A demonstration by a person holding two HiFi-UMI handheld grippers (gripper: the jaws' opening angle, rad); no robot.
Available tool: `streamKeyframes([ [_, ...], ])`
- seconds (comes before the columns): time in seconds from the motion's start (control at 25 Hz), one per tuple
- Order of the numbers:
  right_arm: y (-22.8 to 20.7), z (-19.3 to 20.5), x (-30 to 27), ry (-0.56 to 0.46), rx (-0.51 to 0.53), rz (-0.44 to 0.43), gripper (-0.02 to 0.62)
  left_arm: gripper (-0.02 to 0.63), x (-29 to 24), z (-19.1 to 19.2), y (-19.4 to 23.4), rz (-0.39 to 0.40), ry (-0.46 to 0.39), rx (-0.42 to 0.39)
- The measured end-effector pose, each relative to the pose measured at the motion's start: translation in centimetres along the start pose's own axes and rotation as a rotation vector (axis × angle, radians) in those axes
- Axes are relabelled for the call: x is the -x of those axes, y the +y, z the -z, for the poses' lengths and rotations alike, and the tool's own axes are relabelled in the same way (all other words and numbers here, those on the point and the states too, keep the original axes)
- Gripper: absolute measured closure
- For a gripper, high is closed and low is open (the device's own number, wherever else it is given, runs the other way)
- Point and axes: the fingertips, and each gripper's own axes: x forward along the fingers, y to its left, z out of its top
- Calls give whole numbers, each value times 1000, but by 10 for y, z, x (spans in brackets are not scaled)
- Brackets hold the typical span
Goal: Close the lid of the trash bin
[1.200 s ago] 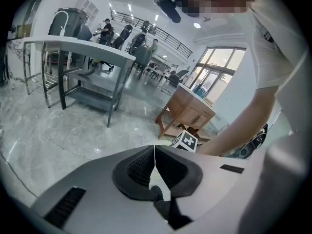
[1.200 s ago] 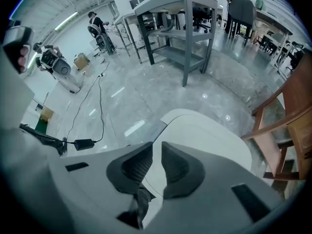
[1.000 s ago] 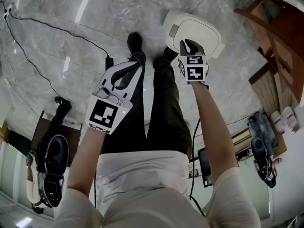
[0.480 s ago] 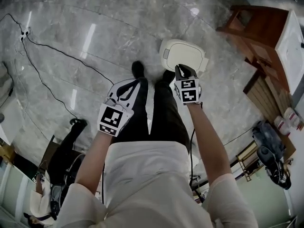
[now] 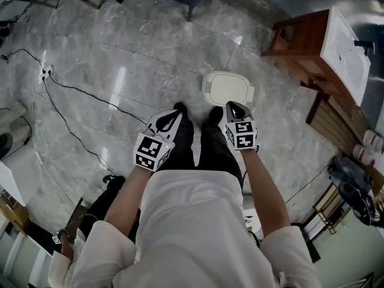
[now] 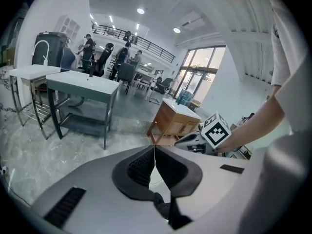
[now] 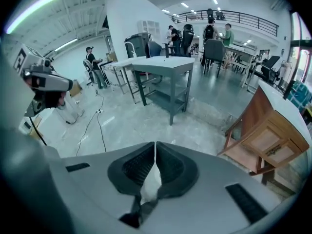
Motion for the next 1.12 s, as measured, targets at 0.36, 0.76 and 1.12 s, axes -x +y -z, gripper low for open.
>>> streamKeyframes([
  [0.36, 0, -15, 84, -129, -58, 44, 563, 588, 15, -20, -24, 44, -5, -39],
  [0.76, -4, -9, 174, -274, -92, 73, 565, 588, 33, -37, -81, 68, -62, -80],
  [1.12, -2, 26, 249, -362, -108, 109, 565, 588, 66, -27, -145, 62, -107, -126],
])
